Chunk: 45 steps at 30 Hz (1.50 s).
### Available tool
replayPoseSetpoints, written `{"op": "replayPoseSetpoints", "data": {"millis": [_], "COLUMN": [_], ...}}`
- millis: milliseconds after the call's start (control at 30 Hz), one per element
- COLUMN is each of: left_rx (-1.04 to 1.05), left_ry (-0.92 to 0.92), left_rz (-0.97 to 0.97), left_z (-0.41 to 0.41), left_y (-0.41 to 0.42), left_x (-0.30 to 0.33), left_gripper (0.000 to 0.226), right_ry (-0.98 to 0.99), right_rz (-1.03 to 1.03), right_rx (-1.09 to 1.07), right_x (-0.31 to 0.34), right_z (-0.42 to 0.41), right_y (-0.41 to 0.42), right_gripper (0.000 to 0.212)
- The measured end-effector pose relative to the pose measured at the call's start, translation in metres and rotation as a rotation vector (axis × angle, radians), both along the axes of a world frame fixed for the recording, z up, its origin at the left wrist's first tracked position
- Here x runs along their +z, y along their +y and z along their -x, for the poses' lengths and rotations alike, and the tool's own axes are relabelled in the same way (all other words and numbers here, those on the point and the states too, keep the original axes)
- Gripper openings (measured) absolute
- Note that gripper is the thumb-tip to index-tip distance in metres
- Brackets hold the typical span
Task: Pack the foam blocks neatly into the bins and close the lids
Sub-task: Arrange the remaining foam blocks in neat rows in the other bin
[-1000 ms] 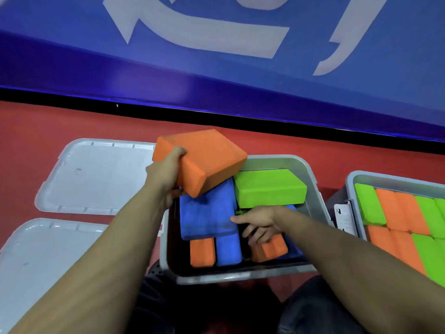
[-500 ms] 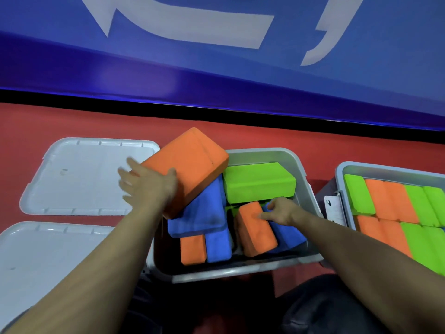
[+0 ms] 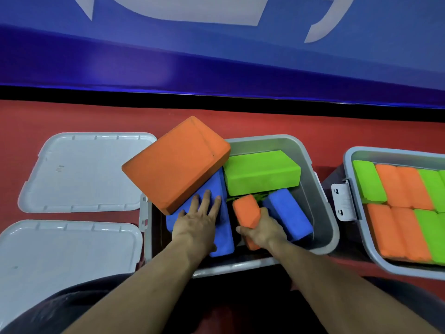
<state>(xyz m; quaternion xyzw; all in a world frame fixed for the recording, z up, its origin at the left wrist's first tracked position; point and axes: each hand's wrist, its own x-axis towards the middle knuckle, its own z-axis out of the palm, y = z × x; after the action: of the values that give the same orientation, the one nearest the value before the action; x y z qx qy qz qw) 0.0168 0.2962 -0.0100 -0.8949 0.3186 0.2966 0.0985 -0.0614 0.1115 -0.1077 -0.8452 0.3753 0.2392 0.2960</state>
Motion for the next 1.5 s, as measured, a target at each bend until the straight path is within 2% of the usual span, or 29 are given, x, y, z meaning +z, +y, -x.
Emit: {"op": "replayPoseSetpoints", "data": {"millis": [200, 367, 633, 700, 767, 867, 933, 1067, 1133, 1200, 1333, 1367, 1433, 1500], "left_rx": [-0.035, -0.049, 0.0, 0.029, 0.034, 0.034, 0.045, 0.037, 0.045, 0.092, 0.225, 0.277, 0.443, 0.687], "left_ry": [0.03, 0.034, 0.13, 0.166, 0.195, 0.2, 0.205, 0.215, 0.226, 0.215, 0.153, 0.16, 0.231, 0.469], "left_rz": [0.013, 0.031, 0.05, 0.063, 0.053, 0.05, 0.058, 0.067, 0.077, 0.125, 0.355, 0.453, 0.703, 0.97], "left_z": [-0.004, -0.007, -0.02, -0.027, -0.032, -0.033, -0.033, -0.033, -0.034, -0.037, -0.039, -0.039, -0.037, -0.033], "left_y": [-0.001, 0.002, 0.004, 0.004, 0.002, 0.001, 0.004, 0.007, 0.005, 0.0, -0.024, -0.032, -0.051, -0.068], "left_x": [0.004, 0.008, 0.013, 0.014, 0.016, 0.016, 0.015, 0.017, 0.02, 0.024, 0.042, 0.048, 0.063, 0.079], "left_gripper": [0.127, 0.126, 0.115, 0.113, 0.112, 0.11, 0.109, 0.107, 0.103, 0.091, 0.051, 0.051, 0.058, 0.075], "right_ry": [-0.008, 0.012, 0.008, -0.1, -0.25, -0.262, -0.239, -0.3, -0.368, -0.435, -0.629, -0.69, -0.78, -0.77], "right_rz": [-0.093, -0.259, -0.258, -0.307, -0.441, -0.78, -0.885, -0.871, -0.85, -0.822, -0.575, -0.478, -0.367, -0.319], "right_rx": [0.001, -0.006, -0.065, -0.272, -0.564, -0.888, -1.028, -1.117, -1.119, -1.133, -1.028, -0.936, -0.713, -0.529], "right_x": [-0.003, -0.006, 0.008, 0.016, 0.027, 0.046, 0.053, 0.058, 0.058, 0.062, 0.091, 0.102, 0.13, 0.155], "right_z": [-0.011, -0.016, -0.022, -0.029, -0.042, -0.069, -0.085, -0.097, -0.095, -0.091, -0.076, -0.07, -0.054, -0.036], "right_y": [0.013, 0.004, 0.007, 0.002, -0.009, -0.028, -0.037, -0.034, -0.035, -0.041, -0.055, -0.058, -0.058, -0.054], "right_gripper": [0.1, 0.096, 0.095, 0.089, 0.081, 0.099, 0.103, 0.078, 0.07, 0.072, 0.092, 0.096, 0.088, 0.08]}}
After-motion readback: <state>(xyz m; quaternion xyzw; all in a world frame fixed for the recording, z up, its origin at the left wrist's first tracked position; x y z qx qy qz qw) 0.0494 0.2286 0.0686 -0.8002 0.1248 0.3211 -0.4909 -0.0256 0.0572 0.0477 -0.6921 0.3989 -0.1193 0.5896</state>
